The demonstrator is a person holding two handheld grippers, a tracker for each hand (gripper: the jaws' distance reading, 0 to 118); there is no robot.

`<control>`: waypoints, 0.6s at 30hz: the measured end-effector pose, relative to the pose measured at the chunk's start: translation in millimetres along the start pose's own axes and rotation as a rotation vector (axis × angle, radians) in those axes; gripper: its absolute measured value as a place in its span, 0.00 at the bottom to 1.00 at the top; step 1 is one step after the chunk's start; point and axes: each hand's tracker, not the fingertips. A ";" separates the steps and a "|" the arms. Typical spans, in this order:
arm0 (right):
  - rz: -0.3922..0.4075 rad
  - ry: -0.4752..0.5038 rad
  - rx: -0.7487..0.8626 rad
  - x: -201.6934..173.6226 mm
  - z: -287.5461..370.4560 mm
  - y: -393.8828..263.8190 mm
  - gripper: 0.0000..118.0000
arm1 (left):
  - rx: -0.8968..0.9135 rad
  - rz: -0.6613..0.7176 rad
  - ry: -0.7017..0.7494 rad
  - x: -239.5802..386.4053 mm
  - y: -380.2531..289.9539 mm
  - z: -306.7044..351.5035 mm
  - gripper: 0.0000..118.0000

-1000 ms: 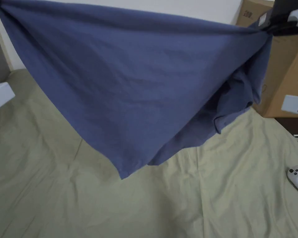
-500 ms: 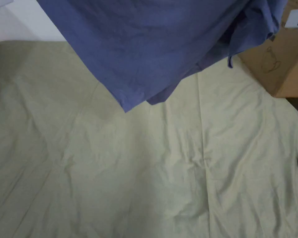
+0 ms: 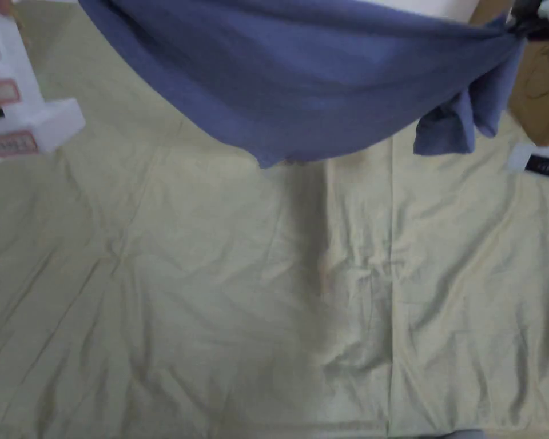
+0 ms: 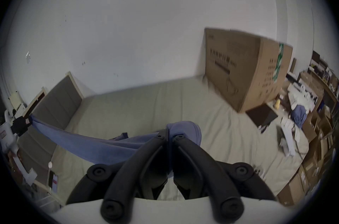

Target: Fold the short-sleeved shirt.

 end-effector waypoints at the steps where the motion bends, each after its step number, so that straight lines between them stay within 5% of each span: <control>1: 0.013 -0.007 -0.027 3.2 -3.1 -18.8 0.03 | -0.035 -0.007 0.006 -5.5 -17.8 2.0 0.03; 11: -0.009 0.030 -0.343 39.8 7.5 -233.9 0.03 | -0.378 0.033 0.084 -67.3 -229.6 68.2 0.03; 18: -0.041 0.029 -0.416 42.7 27.6 -318.3 0.03 | -0.500 0.116 0.154 -89.5 -302.2 106.0 0.06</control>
